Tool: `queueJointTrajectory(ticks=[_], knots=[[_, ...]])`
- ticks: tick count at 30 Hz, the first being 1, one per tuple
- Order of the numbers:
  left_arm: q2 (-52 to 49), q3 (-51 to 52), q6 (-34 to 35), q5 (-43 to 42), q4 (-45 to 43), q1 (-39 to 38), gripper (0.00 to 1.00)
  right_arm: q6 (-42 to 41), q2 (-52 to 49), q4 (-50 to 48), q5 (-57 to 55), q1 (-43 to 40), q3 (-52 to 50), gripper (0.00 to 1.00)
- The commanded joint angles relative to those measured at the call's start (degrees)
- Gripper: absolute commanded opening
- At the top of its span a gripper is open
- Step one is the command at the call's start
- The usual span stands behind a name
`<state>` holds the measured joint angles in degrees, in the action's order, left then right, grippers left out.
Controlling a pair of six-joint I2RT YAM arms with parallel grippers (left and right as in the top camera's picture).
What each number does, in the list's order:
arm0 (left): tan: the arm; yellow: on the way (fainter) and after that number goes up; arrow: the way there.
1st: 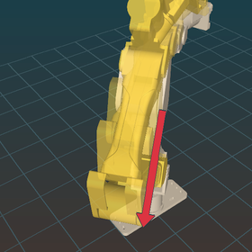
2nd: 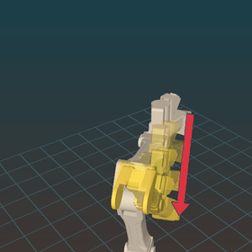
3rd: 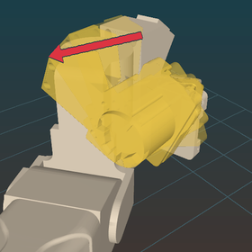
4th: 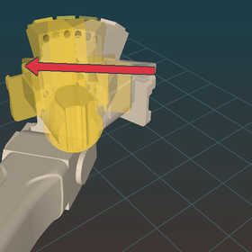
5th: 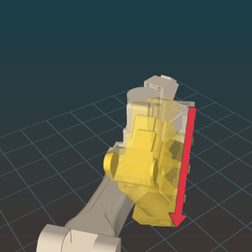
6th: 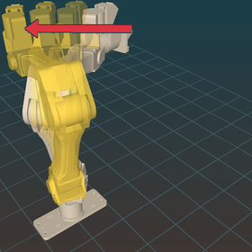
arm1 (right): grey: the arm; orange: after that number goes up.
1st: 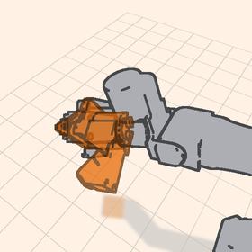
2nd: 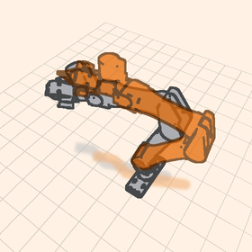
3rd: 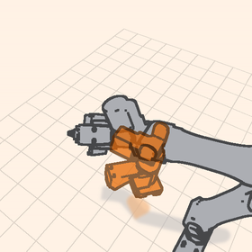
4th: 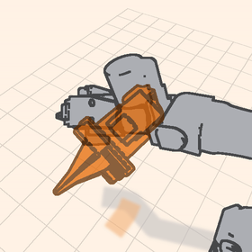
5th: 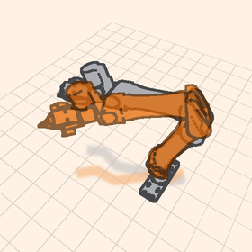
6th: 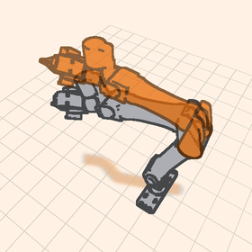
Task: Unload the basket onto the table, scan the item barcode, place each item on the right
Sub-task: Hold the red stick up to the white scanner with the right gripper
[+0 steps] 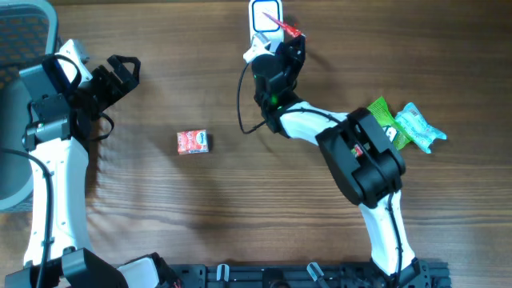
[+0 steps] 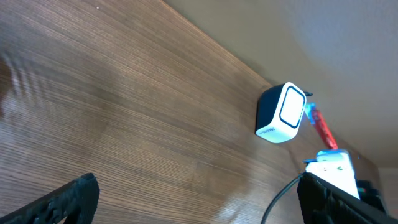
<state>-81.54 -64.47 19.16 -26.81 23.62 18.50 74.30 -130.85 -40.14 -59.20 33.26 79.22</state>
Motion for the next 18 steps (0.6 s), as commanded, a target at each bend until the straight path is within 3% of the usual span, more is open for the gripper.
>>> queueJointTrajectory(ticks=[1, 7, 12, 16, 18], knots=[[0.0, -0.15, -0.92, -0.11, -0.15, 0.15, 1.0, -0.15, -1.42, 0.0, 4.33, 0.33, 0.42, 0.04], [0.0, -0.15, -0.92, -0.11, -0.15, 0.15, 1.0, -2.05, -1.73, 6.84, 7.21, 0.68, 0.37, 0.04], [0.0, -0.15, -0.92, -0.11, -0.15, 0.15, 1.0, -2.64, -1.79, 5.2, 5.73, 0.02, 0.39, 0.04], [0.0, -0.15, -0.92, -0.11, -0.15, 0.15, 1.0, -2.99, -1.79, -3.54, 0.96, -1.84, 0.39, 0.04], [0.0, -0.15, -0.92, -0.11, -0.15, 0.15, 1.0, -2.91, -1.81, 1.75, 3.15, -1.73, 0.39, 0.04]])
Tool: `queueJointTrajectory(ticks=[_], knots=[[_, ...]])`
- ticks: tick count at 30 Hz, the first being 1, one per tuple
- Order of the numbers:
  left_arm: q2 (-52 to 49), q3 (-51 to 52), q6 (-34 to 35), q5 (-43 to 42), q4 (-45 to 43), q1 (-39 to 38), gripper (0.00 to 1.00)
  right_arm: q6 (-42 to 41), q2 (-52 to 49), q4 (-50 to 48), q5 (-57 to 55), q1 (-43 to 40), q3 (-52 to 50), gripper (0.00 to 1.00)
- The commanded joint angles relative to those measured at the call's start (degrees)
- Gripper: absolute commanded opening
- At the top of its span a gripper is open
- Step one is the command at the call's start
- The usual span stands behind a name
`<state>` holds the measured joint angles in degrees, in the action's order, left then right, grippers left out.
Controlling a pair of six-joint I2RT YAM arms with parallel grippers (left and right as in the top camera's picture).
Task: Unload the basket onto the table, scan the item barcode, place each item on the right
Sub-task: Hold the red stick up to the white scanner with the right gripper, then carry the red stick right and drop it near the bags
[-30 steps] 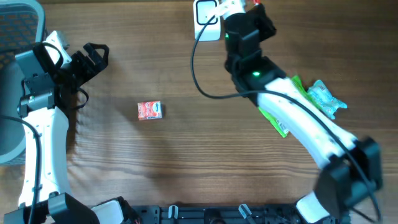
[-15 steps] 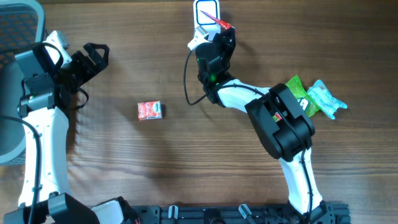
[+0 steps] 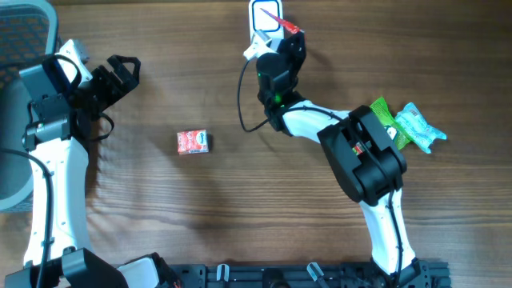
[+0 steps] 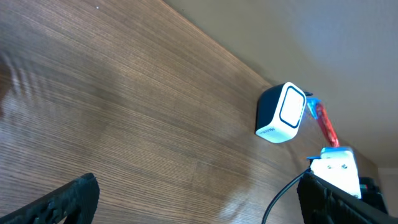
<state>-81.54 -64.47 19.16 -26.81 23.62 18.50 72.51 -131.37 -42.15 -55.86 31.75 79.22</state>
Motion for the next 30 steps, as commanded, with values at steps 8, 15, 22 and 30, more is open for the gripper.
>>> queueJointTrajectory(ticks=[8, 15, 22, 30], knots=[[0.0, -0.15, -0.92, -0.09, -0.15, 0.15, 1.0, -9.68, -1.4, 13.9, 4.68, 0.0, 0.37, 0.04], [0.0, -0.15, -0.92, -0.11, -0.15, 0.15, 1.0, -21.31, 8.2, 15.26, 1.36, 0.9, 0.39, 0.04], [0.0, -0.15, -0.92, -0.09, -0.15, 0.15, 1.0, -71.45, 35.34, 75.34, 23.34, 0.48, 0.39, 0.04], [0.0, -0.15, -0.92, -0.11, -0.15, 0.15, 1.0, -87.78, 39.95, 105.04, 33.94, -6.27, -4.96, 0.11]])
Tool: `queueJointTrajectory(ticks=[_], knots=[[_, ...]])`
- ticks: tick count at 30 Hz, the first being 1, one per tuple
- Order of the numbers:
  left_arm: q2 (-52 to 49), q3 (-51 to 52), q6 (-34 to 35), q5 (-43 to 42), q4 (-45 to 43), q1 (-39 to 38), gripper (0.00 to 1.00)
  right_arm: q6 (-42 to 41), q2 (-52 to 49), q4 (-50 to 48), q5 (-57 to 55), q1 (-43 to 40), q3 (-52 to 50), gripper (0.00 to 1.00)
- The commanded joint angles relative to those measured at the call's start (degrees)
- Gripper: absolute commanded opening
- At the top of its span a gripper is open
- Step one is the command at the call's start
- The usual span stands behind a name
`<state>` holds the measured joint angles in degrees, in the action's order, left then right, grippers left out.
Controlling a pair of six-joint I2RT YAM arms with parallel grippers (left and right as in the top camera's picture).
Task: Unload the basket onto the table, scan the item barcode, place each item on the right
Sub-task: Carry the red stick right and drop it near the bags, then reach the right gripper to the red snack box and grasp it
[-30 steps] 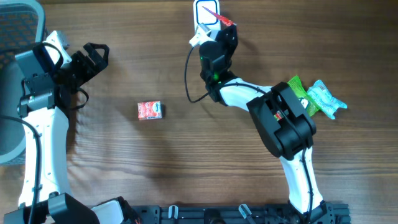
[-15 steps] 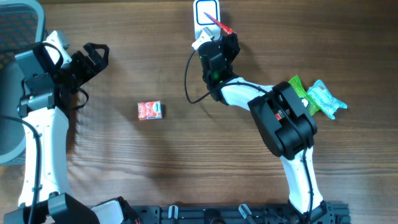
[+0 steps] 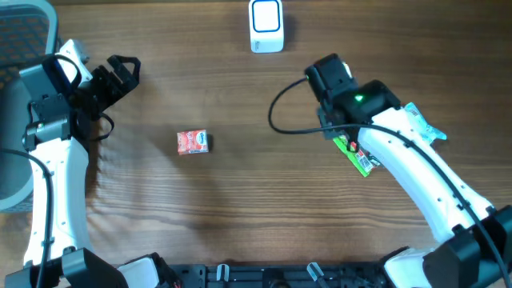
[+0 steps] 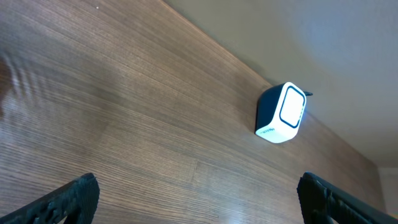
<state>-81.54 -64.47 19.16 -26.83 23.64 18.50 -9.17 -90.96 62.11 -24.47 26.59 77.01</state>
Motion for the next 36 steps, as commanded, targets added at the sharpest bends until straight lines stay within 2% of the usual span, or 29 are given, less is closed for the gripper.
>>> queueJointTrajectory(ticks=[1, 2, 3, 4, 5, 6, 7, 10, 11, 15, 18, 21, 23, 27, 29, 30, 31, 32, 33, 35, 36], knots=[[0.0, -0.15, -0.92, -0.09, -0.17, 0.15, 1.0, -6.12, -0.46, 0.74, 2.54, -1.86, -5.46, 0.17], [0.0, -0.15, -0.92, -0.09, -0.17, 0.15, 1.0, -6.1, -0.55, 0.7, 2.51, -2.38, -6.97, 0.2], [0.0, -0.15, -0.92, -0.09, -0.17, 0.15, 1.0, -6.08, -0.55, 0.33, 2.51, -2.8, -8.17, 0.28], [0.0, -0.15, -0.92, -0.09, -0.17, 0.15, 1.0, -6.1, -0.55, -0.37, 2.54, -3.06, -8.98, 0.57], [0.0, -0.15, -0.92, -0.09, -0.17, 0.15, 1.0, -7.08, -0.55, -2.16, 3.06, -3.1, -10.01, 0.81], [0.0, -0.15, -0.92, -0.09, -0.17, 0.15, 1.0, -8.68, -0.55, -4.55, 6.69, -3.1, -10.29, 0.86], [0.0, -0.15, -0.92, -0.09, -0.17, 0.15, 1.0, -9.31, -0.55, -6.6, 11.54, -3.1, -10.29, 0.86], [0.0, -0.15, -0.92, -0.09, -0.17, 0.15, 1.0, -5.95, -1.42, -20.72, 39.3, -1.22, -10.4, 0.85], [0.0, -0.15, -0.92, -0.09, -0.17, 0.15, 1.0, -5.33, -2.49, -26.29, 42.16, 1.14, -10.4, 0.85], [0.0, -0.15, -0.92, -0.09, -0.17, 0.15, 1.0, -1.33, -10.1, -38.56, 42.12, 11.52, -9.22, 0.82], [0.0, -0.15, -0.92, -0.09, -0.17, 0.15, 1.0, 1.68, -17.94, -36.65, 41.42, 15.08, -1.49, 0.81], [0.0, -0.15, -0.92, -0.07, -0.17, 0.15, 1.0, 4.57, -23.08, -33.42, 35.5, 18.34, 9.11, 0.81], [0.0, -0.15, -0.92, -0.09, -0.17, 0.15, 1.0, 7.43, -25.88, -36.48, 31.23, 20.41, 14.29, 0.81], [0.0, -0.15, -0.92, -0.09, -0.17, 0.15, 1.0, 7.72, -29.35, -43.19, 32.0, 20.83, 14.25, 0.77], [0.0, -0.15, -0.92, -0.09, -0.17, 0.15, 1.0, 7.67, -32.3, -47.54, 35.98, 20.87, 14.25, 0.62], [0.0, -0.15, -0.92, -0.09, -0.17, 0.15, 1.0, 7.69, -34.18, -49.53, 36.5, 21.22, 14.25, 0.59], [0.0, -0.15, -0.92, -0.09, -0.17, 0.15, 1.0, 7.8, -35.01, -50.14, 36.28, 21.44, 14.25, 0.62], [0.0, -0.15, -0.92, -0.09, -0.17, 0.15, 1.0, 8.96, -36.74, -50.99, 36.13, 21.79, 14.25, 0.69], [0.0, -0.15, -0.92, -0.09, -0.17, 0.15, 1.0, 10.03, -37.88, -50.69, 34.84, 21.84, 14.25, 0.7], [0.0, -0.15, -0.92, -0.09, -0.17, 0.15, 1.0, 8.26, -37.92, -45.7, 28.92, 21.46, 14.27, 0.61], [0.0, -0.15, -0.92, -0.09, -0.17, 0.15, 1.0, 6.4, -37.48, -43.01, 26.34, 21.11, 14.27, 0.6]])
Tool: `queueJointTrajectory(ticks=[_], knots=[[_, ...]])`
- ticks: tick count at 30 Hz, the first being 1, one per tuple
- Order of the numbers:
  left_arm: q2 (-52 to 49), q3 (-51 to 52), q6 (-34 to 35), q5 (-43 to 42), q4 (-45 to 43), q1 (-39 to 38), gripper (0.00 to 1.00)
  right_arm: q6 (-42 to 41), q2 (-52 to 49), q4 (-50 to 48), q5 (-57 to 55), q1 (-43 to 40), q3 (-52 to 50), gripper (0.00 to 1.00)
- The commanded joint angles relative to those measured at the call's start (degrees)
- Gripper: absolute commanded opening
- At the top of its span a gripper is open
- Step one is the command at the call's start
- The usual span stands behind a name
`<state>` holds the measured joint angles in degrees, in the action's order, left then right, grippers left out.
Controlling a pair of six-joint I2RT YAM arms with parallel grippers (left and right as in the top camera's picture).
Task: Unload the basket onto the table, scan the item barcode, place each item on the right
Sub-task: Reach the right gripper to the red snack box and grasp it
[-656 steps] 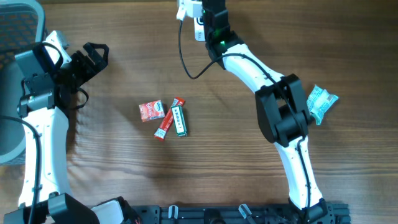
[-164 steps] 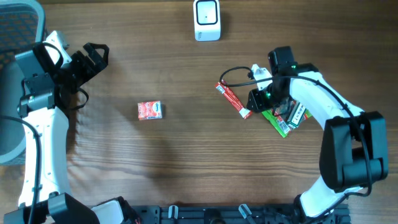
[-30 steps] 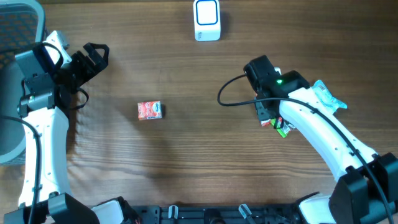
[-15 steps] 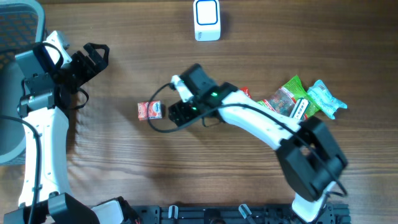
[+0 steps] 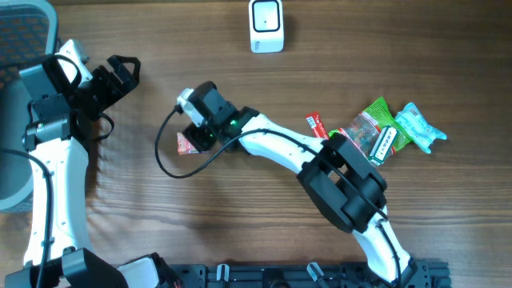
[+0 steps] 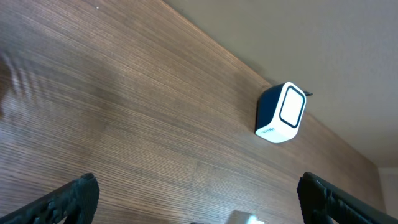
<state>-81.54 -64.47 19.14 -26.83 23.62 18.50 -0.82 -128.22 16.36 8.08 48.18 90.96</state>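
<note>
A white and dark barcode scanner [image 5: 266, 26] stands at the table's far edge, and it also shows in the left wrist view as the scanner [image 6: 281, 113]. A small red box [image 5: 186, 144] lies left of centre. My right gripper [image 5: 197, 136] is down over it and covers part of it; its jaws are hidden from above. A red stick packet [image 5: 314, 126] lies loose on the table to the right of centre. My left gripper [image 5: 122, 70] is at the far left, open and holding nothing, with its fingertips [image 6: 78, 196] wide apart.
A heap of snack packs lies at the right: a green pack [image 5: 374, 110] and a blue pack [image 5: 418, 128]. The right arm's cable [image 5: 164, 156] loops over the table near the red box. An office chair [image 5: 20, 32] is at the left edge.
My right gripper was at the right near the snack heap; now it has moved across to the red box left of centre. The red stick packet now lies in view beside the heap.
My right gripper held the red stick packet up beside the scanner at both the first and second moments. Then it was away from the scanner, over the right side near the heap. Now the packet lies on the table and the gripper is at the red box. The left arm stayed still.
</note>
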Motion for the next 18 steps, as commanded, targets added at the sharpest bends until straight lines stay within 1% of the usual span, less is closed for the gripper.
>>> queueJointTrajectory(ticks=[1, 3, 5, 7, 9, 10, 11, 12, 13, 14, 15, 16, 18], knots=[[0.0, -0.15, -0.9, -0.09, -0.15, 0.15, 1.0, -3.56, 0.44, 6.03, -8.61, -0.98, 0.33, 0.59], [0.0, -0.15, -0.9, -0.09, -0.15, 0.15, 1.0, -7.43, 3.02, 13.55, -9.75, -2.75, 0.33, 0.55], [0.0, -0.15, -0.9, -0.09, -0.15, 0.15, 1.0, -13.7, 6.03, 21.38, -9.77, -4.55, 0.33, 0.54], [0.0, -0.15, -0.9, -0.09, -0.15, 0.15, 1.0, -21.14, 8.96, 28.24, -9.75, -6.4, 0.33, 0.57], [0.0, -0.15, -0.9, -0.09, -0.15, 0.15, 1.0, -27.23, 10.6, 32.15, -9.22, -7.45, 0.33, 0.61], [0.0, -0.15, -0.9, -0.09, -0.15, 0.15, 1.0, -31.06, 11.69, 34.64, -6.8, -8.17, 0.33, 0.62], [0.0, -0.15, -0.9, -0.09, -0.15, 0.15, 1.0, -31.54, 12.37, 36.13, -4.37, -8.52, 0.33, 0.63], [0.0, -0.15, -0.9, -0.09, -0.15, 0.15, 1.0, -31.56, 12.72, 37.07, -4.24, -8.57, 0.33, 0.64], [0.0, -0.15, -0.9, -0.09, -0.15, 0.15, 1.0, -31.8, 12.72, 37.35, -4.61, -8.57, 0.26, 0.64], [0.0, -0.15, -0.9, -0.09, -0.15, 0.15, 1.0, -33.97, 12.61, 36.7, -4.59, -8.57, -0.68, 0.53], [0.0, -0.15, -0.9, -0.09, -0.15, 0.15, 1.0, -36.37, 12.61, 36.35, -4.61, -8.5, -1.84, 0.37], [0.0, -0.15, -0.9, -0.09, -0.15, 0.15, 1.0, -38.84, 12.48, 35.8, -4.61, -8.5, -3.06, 0.25], [0.0, -0.15, -0.9, -0.09, -0.15, 0.15, 1.0, -44.19, 12.39, 31.74, -4.66, -8.46, -6.99, 0.14]])
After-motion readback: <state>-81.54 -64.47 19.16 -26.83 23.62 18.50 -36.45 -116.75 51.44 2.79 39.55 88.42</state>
